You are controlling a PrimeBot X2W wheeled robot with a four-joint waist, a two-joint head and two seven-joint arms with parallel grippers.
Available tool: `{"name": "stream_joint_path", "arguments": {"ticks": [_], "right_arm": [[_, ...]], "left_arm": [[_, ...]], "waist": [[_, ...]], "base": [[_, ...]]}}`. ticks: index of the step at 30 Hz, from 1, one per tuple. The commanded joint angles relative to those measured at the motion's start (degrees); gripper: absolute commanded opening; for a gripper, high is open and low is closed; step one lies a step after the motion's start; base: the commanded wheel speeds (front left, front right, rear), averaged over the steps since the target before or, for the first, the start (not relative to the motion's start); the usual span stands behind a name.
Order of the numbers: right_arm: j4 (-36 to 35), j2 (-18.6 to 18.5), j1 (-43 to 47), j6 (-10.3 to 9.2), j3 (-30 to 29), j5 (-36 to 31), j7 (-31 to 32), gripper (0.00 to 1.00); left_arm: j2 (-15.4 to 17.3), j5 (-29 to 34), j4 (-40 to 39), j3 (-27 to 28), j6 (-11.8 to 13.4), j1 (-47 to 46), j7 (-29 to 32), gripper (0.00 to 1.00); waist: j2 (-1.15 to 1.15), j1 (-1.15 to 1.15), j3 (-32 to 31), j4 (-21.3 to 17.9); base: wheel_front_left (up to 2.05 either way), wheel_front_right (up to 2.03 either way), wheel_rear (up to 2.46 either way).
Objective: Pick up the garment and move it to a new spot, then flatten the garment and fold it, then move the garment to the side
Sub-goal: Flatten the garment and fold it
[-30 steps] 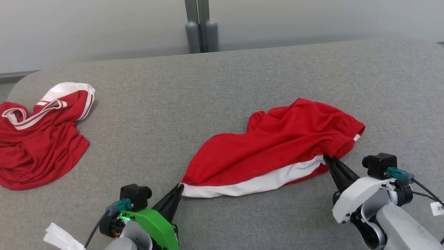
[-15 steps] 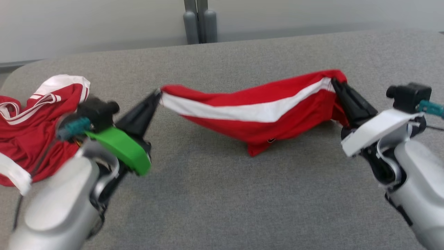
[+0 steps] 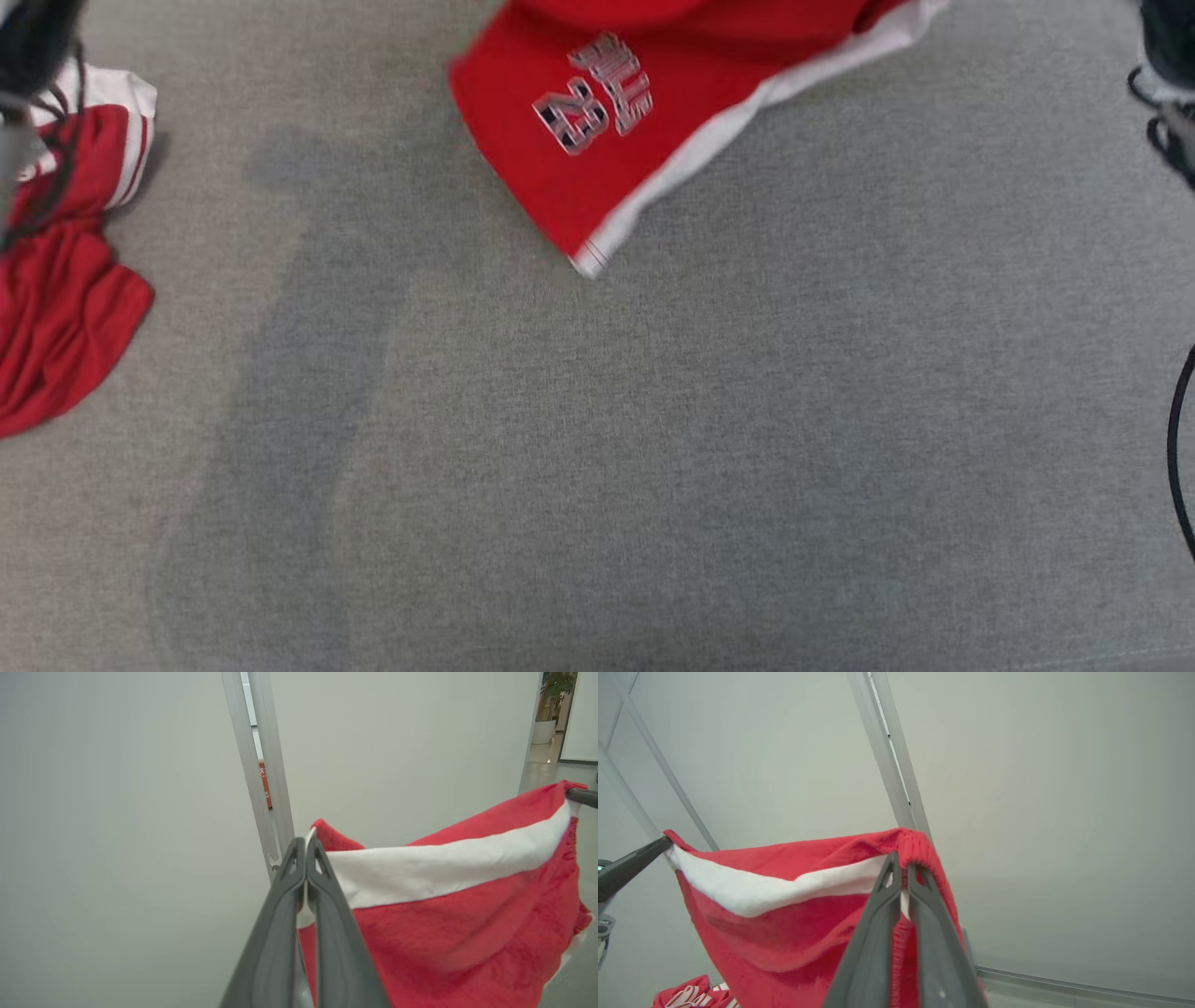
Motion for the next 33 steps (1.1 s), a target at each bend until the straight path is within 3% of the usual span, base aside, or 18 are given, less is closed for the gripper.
{"name": "stream_joint_path", "arguments": {"ticks": [1, 8, 14, 21, 28, 33], "right_arm": [[1.08, 0.07, -3.61, 0.02, 0.20, 1.16, -0.52, 0.00], [5.72, 2.12, -17.87, 0.02, 1.56, 7.76, -2.28, 0.00], [8.37, 2.54, -21.39, 0.02, 6.13, 10.24, -3.22, 0.00], [7.93, -0.83, -13.23, 0.02, 13.58, 14.09, -3.00, 0.00], [3.51, -5.64, 0.58, 0.02, 21.47, 21.36, 1.60, 0.00], [-1.09, -9.20, 8.21, 0.02, 26.30, 25.57, 6.80, 0.00]], "left_arm": [[0.19, -0.74, 1.77, -0.15, 0.09, -3.58, -1.12, 0.00], [-0.65, 0.38, 10.79, -3.57, 0.09, -18.59, -5.01, 0.00], [-1.20, -1.74, 15.35, -7.73, 0.09, -22.38, -7.82, 0.00], [0.29, -9.97, 14.26, -15.57, 0.11, -13.41, -4.53, 0.00], [8.09, -16.98, 7.67, -23.69, 0.12, 0.29, 1.52, 0.00], [11.80, -23.89, 1.30, -25.27, 1.51, 9.37, 7.93, 0.00]], "waist": [[0.00, -0.01, 6.80, 0.67], [0.00, -0.01, 10.51, 1.61], [0.00, -0.01, 9.95, 2.15], [0.00, -0.01, 5.58, 2.59], [0.00, -0.01, -2.14, 1.28], [0.00, -0.01, -7.19, 0.62]], "base": [[0.00, 0.00, 0.00], [0.00, 0.00, 0.00], [0.00, 0.00, 0.00], [0.00, 0.00, 0.00], [0.00, 0.00, 0.00], [0.00, 0.00, 0.00]]}}
